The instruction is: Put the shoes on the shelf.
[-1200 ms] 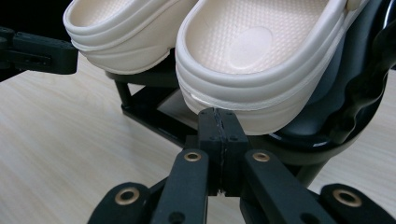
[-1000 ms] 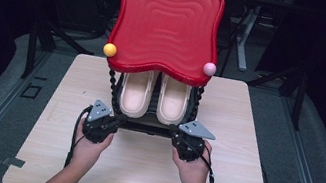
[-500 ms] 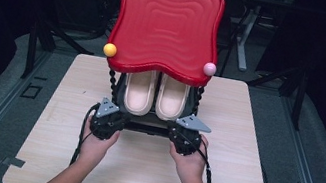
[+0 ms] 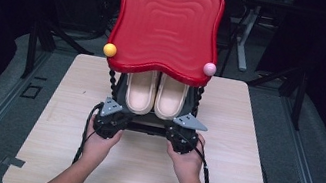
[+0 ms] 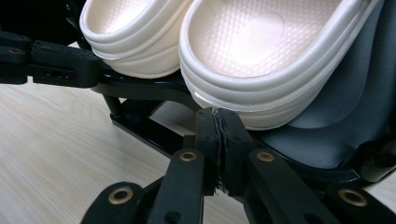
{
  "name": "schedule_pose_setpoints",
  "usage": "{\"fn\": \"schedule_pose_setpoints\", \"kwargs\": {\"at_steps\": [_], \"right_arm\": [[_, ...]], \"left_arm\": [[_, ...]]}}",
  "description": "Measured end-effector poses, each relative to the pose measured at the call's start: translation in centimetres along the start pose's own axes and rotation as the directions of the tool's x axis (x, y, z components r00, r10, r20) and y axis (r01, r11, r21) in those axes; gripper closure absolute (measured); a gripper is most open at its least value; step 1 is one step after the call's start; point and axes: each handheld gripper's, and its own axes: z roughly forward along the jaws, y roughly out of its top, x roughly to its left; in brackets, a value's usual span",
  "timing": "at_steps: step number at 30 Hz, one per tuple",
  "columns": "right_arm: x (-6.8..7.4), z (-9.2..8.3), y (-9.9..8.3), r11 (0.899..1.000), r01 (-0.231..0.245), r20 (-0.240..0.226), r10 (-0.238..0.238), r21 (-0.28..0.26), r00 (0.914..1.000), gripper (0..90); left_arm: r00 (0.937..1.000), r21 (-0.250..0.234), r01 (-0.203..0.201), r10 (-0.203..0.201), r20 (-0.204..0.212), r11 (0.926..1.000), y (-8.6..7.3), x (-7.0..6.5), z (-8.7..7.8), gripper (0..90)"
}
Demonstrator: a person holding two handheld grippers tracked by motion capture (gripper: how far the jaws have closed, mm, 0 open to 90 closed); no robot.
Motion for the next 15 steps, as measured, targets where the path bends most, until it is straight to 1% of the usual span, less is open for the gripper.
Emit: {"fn": "schedule_pose_setpoints", "kwargs": {"at_steps": [2, 4, 8, 11, 14, 15], "right_arm": [[-0.19, 0.07, 0.03, 1.000, -0.003, 0.003, 0.003, 0.006, 1.0000, 87.4], [-0.35, 0.17, 0.04, 1.000, -0.016, 0.003, 0.016, 0.008, 0.9999, 87.4], [-0.56, 0.44, 0.10, 1.000, -0.028, 0.001, 0.028, 0.010, 0.9996, 86.6], [-0.55, 0.69, 0.11, 0.999, -0.033, 0.001, 0.033, 0.001, 0.9995, 85.3], [-0.61, 0.79, 0.12, 0.999, -0.040, -0.007, 0.040, 0.002, 0.9992, 83.0], [-0.56, 0.80, 0.07, 0.999, -0.042, -0.009, 0.042, -0.001, 0.9991, 80.3]], "left_arm": [[1.0000, 0.000, 0.007, -0.007, -0.004, 1.0000, 0.01, 0.15, 0.15, 88.2], [0.9999, 0.001, 0.014, -0.014, -0.003, 0.9999, 0.00, 0.25, 0.35, 88.0], [0.9999, 0.000, 0.013, -0.013, 0.003, 0.9999, 0.06, 0.32, 0.67, 87.5], [0.9999, -0.001, 0.005, -0.005, 0.011, 1.0000, 0.10, 0.33, 0.79, 86.3], [0.9998, -0.004, 0.003, -0.003, 0.020, 1.0000, 0.04, 0.32, 0.76, 84.0], [0.9997, -0.004, 0.004, -0.004, 0.023, 1.0000, 0.03, 0.30, 0.71, 82.6]]}}
